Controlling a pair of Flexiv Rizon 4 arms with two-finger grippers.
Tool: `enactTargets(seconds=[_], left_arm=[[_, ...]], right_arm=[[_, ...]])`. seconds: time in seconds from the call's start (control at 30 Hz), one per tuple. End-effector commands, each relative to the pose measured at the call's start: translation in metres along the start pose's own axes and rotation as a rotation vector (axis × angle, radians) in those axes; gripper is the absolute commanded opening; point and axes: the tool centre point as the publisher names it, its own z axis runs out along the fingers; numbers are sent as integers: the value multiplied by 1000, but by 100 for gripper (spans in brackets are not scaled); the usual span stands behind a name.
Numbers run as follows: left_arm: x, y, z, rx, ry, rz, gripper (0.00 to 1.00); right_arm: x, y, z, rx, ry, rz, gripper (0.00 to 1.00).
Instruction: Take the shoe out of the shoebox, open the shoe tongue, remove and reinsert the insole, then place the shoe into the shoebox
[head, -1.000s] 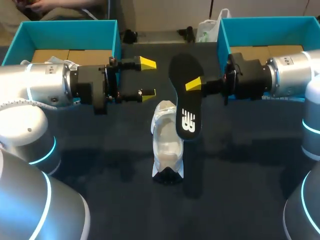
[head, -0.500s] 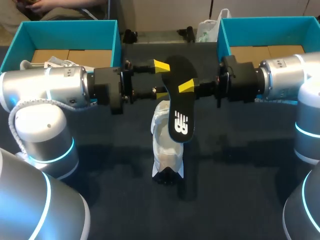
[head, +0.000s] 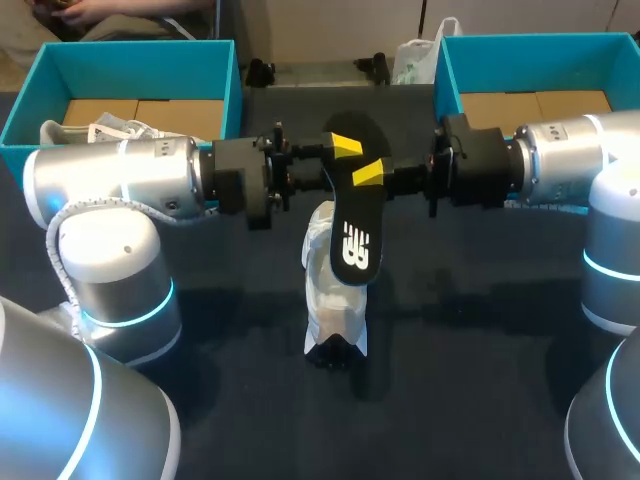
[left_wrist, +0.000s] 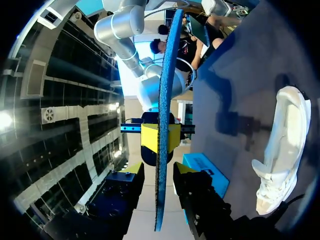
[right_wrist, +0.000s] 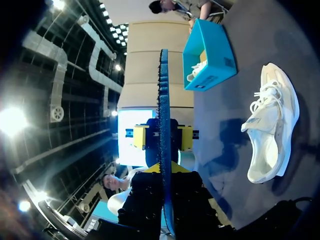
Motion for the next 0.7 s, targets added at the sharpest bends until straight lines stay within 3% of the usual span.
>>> enactTargets(seconds=[0.03,0.1,0.17,0.3,0.57,0.6,0.63,0.67,0.7], left_arm=[[2,-5,6,-7,-5,-3,36],[3,-6,7,-7,-6,-7,34],[4,-8,8,-4,-5,-6,13],[6,-8,8,-7,-2,-11,0],[8,-5,8,-34,-5,-29,0],[8,-4,8,-35,-4,-29,0],[8,-3,7,-38,-3,-34,0],[8,-3,6,-42,-3,-38,0],[9,-2,4,-40,-2,-45,0]], right_arm=[[-1,1,2,-1,0,-1,0],[0,2,2,0,0,-3,0],[0,2,2,3,0,-4,0],[0,2,2,5,2,-5,0],[-3,0,3,-2,3,-10,0],[-3,-1,2,-4,4,-13,9],[-3,-2,1,-4,4,-13,37],[-3,-3,0,-7,2,-13,91],[-4,-5,-2,-15,2,-19,100]])
